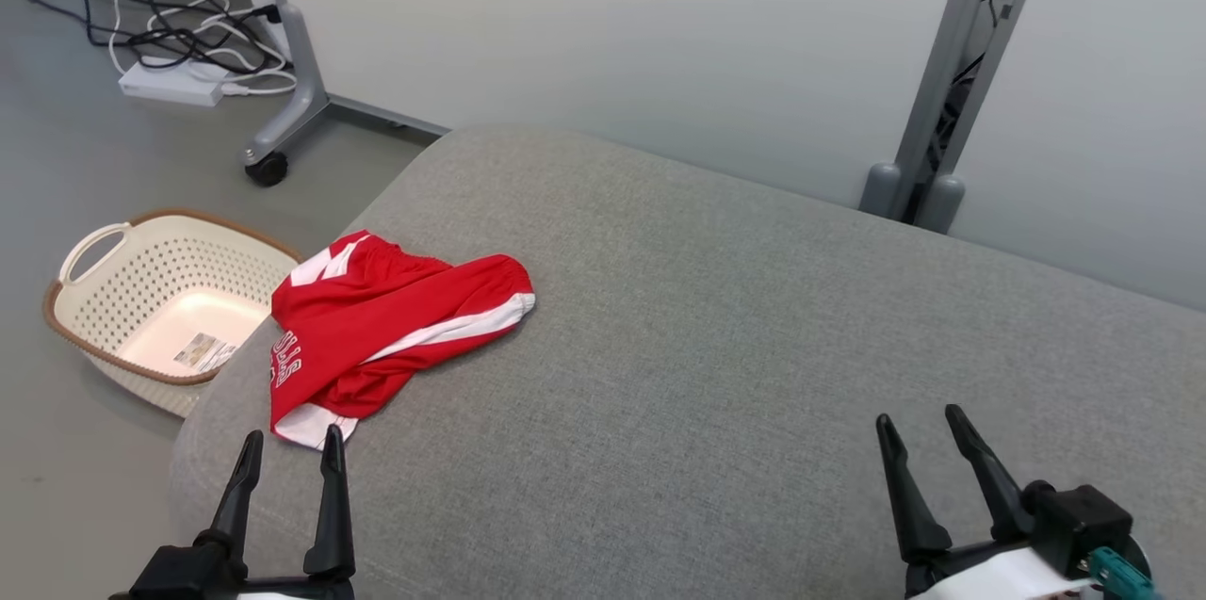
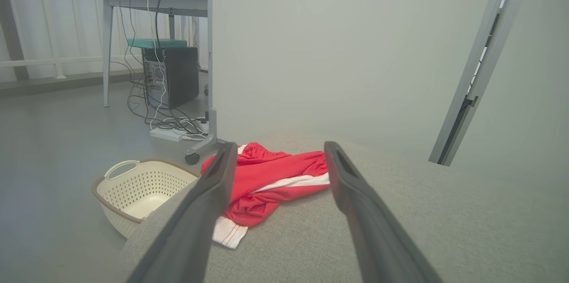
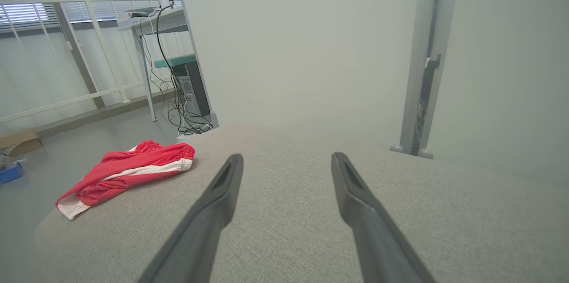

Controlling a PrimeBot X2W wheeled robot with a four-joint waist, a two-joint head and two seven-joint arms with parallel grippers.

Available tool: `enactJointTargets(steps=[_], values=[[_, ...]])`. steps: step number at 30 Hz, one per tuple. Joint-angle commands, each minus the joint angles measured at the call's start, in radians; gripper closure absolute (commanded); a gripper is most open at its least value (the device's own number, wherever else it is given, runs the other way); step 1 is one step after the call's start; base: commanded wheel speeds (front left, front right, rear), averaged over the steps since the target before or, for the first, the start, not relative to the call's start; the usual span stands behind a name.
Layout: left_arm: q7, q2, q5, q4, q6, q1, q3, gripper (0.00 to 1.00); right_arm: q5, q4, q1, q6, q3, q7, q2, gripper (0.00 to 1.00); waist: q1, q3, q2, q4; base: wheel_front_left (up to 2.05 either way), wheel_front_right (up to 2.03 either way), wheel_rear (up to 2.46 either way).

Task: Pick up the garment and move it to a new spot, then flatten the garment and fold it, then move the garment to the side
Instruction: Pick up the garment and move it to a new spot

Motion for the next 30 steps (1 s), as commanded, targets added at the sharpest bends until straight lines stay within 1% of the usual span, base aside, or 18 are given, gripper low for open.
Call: enactJointTargets(steps=[1,9,20,23,27,28,30], values=[[-0.004,0.002,-0.006,-0.006,0.0,-0.002,0.004,0.0,0.0,0.011,-0.014,0.0,0.014,0.001,-0.005,0.0,0.0,0.016,0.0,0.015,0.0,0.0,0.0],[-0.004,0.003,-0.016,-0.015,0.014,0.0,0.002,0.0,-0.001,0.031,-0.044,0.0,0.04,0.001,-0.005,0.0,0.0,0.029,0.0,0.025,0.0,0.0,0.0],[-0.004,0.003,-0.008,-0.011,0.011,-0.005,0.014,0.0,0.003,0.043,-0.037,0.0,0.048,0.001,-0.005,0.0,0.0,0.017,0.0,0.015,0.0,0.0,0.0],[-0.004,0.003,-0.007,-0.014,0.01,-0.01,0.034,0.0,-0.003,0.043,-0.019,0.0,0.041,0.001,-0.005,0.0,0.0,0.011,0.0,0.01,0.0,0.0,0.0],[-0.004,0.003,0.017,-0.02,-0.014,-0.035,0.079,0.0,-0.013,0.035,0.004,0.0,0.029,0.001,-0.005,0.0,0.0,0.009,0.0,0.008,0.0,0.0,0.0],[-0.004,0.003,0.034,-0.008,-0.027,-0.041,0.087,0.0,-0.018,0.031,0.011,0.0,0.026,0.001,-0.005,0.0,0.0,0.01,0.0,0.008,0.0,0.0,0.0],[-0.003,0.003,0.035,0.029,-0.042,-0.067,0.12,0.0,-0.029,0.024,0.014,0.0,0.026,0.001,-0.005,0.0,0.0,0.026,0.0,-0.005,0.0,0.0,0.0]])
